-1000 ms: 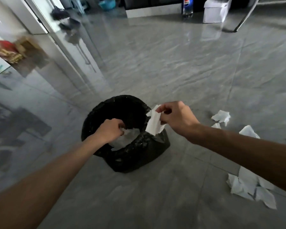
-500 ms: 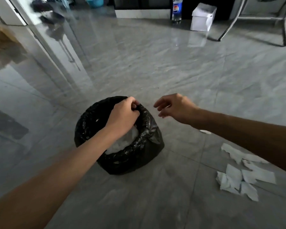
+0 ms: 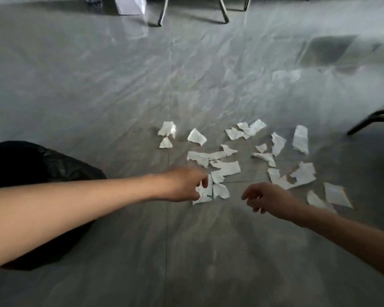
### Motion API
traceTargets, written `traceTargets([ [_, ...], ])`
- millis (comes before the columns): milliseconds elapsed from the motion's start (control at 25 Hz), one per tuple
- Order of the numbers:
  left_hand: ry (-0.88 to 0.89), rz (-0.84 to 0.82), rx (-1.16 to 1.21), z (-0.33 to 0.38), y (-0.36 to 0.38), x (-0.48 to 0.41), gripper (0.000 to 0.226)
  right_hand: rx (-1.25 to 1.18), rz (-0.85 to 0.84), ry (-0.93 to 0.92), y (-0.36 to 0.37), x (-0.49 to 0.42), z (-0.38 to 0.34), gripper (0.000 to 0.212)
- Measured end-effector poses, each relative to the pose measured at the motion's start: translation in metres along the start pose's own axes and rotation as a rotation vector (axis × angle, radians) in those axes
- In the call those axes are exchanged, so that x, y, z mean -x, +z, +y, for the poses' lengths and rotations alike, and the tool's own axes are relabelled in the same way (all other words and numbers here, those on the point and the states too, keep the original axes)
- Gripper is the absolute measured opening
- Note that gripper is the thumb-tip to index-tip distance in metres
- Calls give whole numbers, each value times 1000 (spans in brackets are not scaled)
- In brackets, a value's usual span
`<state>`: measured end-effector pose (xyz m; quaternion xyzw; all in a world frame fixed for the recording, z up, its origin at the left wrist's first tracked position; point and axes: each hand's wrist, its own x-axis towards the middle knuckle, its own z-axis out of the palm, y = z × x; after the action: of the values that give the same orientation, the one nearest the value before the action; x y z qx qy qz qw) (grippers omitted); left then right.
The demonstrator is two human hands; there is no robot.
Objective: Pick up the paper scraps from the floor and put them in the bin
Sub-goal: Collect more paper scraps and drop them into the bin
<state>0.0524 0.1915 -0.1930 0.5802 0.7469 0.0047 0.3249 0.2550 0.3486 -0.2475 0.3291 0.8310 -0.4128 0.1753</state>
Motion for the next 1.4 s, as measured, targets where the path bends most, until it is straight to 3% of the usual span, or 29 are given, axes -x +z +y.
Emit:
traceTargets([
  [120,13,-25,-219,3,48,-31,37,372,265,46,14,7,70,27],
  [200,-52,48,-289,-1,75,-46,42,457,519,211,6,5,105,34],
  [320,-164,111,-307,-10,106,-65,42,445,628,432,-1,3,142,37],
  [440,-115,186,-279,-28,126,-68,28,382,641,428,4,0,161,34],
  [560,-83,212,-227,-43,135,-67,30,181,663,299,0,-6,164,29],
  [720,-84,232,-114,-47,131,-72,8,9,712,142,-7,-1,168,16],
  [840,-73,240,-103,-42,132,-66,5,-62,838,227,-6,11,180,20],
  [960,-20,289,-127,-33,128,-58,6,-113,745,368,10,15,192,22],
  [1080,23,360,-201,-30,123,-60,14,-110,805,436,23,12,188,16],
  [1200,14,294,-168,-30,124,-73,14,13,827,518,29,12,184,9],
  [1280,20,243,-139,-30,128,-82,11,1,791,473,30,14,179,7],
  [1400,28,199,-79,-32,129,-89,12,-76,686,239,37,16,158,8],
])
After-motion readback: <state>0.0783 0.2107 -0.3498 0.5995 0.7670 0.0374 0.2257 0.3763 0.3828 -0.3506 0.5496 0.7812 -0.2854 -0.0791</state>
